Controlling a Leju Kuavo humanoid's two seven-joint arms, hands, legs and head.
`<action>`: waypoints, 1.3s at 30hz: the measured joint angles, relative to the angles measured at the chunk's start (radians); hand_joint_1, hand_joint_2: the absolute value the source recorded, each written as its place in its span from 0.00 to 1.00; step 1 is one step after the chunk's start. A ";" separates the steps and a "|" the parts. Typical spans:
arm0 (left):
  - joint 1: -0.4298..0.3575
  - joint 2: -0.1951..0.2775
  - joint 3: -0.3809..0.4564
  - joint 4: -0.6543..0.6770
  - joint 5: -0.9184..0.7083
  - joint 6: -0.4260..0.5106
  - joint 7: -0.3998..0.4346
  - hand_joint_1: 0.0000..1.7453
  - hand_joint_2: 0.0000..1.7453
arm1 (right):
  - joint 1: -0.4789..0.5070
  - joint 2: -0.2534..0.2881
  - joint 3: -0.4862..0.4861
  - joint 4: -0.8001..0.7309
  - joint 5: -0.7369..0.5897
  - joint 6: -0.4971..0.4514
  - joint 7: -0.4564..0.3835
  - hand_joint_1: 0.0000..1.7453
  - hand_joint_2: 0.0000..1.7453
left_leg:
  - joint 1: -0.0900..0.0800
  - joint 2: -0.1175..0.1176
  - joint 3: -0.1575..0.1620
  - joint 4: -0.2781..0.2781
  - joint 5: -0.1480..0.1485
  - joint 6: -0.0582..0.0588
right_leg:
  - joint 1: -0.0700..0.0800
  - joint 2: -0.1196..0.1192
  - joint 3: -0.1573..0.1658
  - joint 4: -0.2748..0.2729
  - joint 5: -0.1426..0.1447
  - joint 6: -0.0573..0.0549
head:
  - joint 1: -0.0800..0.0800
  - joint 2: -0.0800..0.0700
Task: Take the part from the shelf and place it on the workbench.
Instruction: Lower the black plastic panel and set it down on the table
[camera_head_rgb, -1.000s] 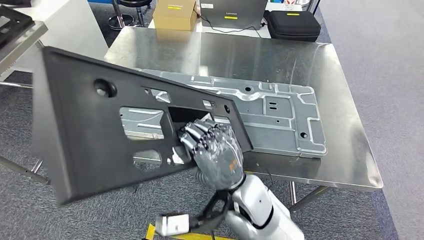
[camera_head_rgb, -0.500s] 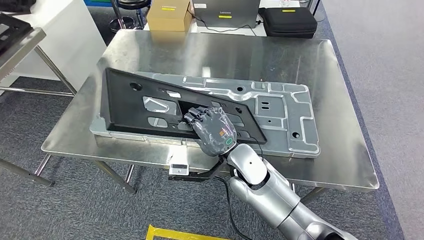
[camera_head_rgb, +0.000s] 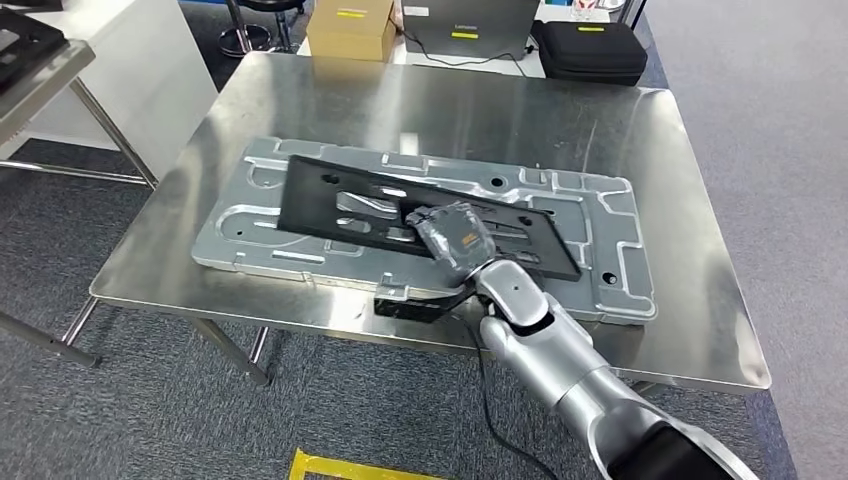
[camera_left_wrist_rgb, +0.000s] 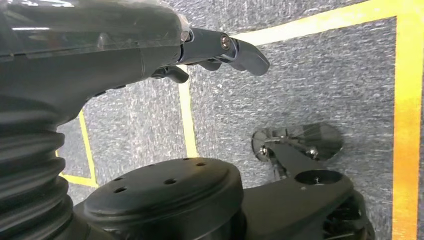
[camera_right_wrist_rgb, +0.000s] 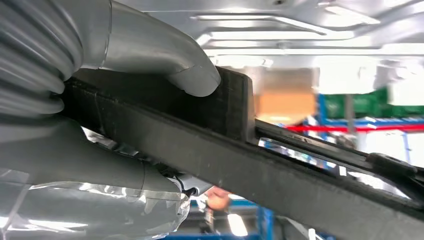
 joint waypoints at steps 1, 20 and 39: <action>0.001 0.001 0.000 0.000 -0.001 -0.002 -0.003 0.00 1.00 | -0.006 0.000 -0.010 0.029 -0.005 0.001 -0.002 1.00 1.00 | 0.000 0.000 0.000 0.000 0.000 0.002 | -0.002 0.000 -0.035 0.064 -0.022 0.003 | 0.000 0.000; 0.006 0.016 0.017 0.000 0.027 -0.023 -0.039 0.00 1.00 | -0.083 -0.041 -0.237 0.339 -0.148 0.121 0.000 0.00 1.00 | 0.010 0.004 -0.067 0.209 -0.089 -0.059 | -0.011 -0.025 0.077 -0.182 0.112 -0.034 | -0.007 0.000; 0.008 0.017 0.025 0.001 0.030 0.007 -0.145 0.00 1.00 | -0.093 -0.141 -0.539 0.385 -0.290 0.115 -0.081 0.00 1.00 | -0.015 -0.002 0.016 0.023 -0.031 0.001 | 0.010 -0.004 0.034 -0.141 0.127 -0.026 | -0.012 0.000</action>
